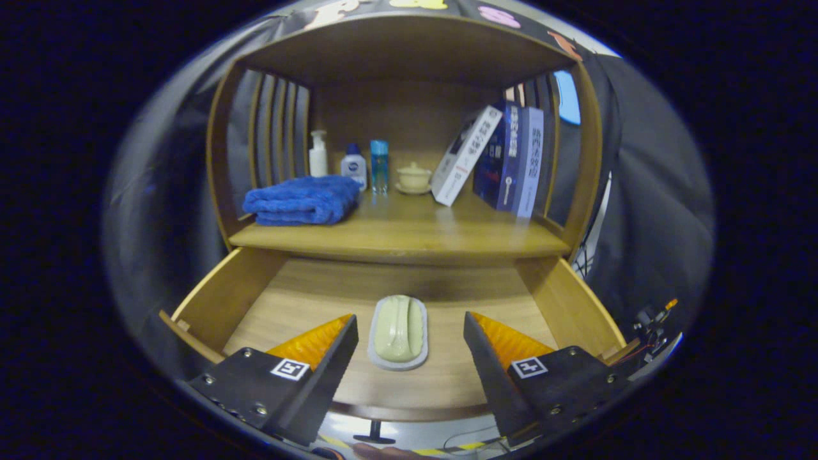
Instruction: Pull open the drawer, take out the items inside it, and place them on the countertop above the cabinet.
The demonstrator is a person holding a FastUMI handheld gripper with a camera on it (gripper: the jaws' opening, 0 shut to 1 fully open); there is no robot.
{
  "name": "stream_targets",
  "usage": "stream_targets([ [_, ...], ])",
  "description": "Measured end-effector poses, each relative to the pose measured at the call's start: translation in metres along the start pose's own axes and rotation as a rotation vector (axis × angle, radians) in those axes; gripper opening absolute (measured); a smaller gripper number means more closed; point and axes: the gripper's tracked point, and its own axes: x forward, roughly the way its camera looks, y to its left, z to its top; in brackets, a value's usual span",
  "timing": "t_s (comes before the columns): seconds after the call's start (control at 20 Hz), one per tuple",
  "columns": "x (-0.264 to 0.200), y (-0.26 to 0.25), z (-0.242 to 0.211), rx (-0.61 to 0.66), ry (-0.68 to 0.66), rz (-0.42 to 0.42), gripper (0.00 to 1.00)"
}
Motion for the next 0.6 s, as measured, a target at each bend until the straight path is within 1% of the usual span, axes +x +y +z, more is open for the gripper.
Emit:
stream_targets([
  [0.1, 0.013, 0.006, 0.004, 0.034, 0.066, 0.004, 0.99],
  [0.2, 0.024, 0.015, 0.001, 0.026, 0.131, 0.036, 0.99],
  [0.35, 0.043, 0.016, -0.009, 0.045, 0.222, 0.007, 0.99],
  [0.5, 0.056, 0.019, -0.02, 0.083, 0.302, -0.001, 0.74],
  [0.6, 0.061, 0.023, -0.025, 0.137, 0.332, 0.011, 0.56],
])
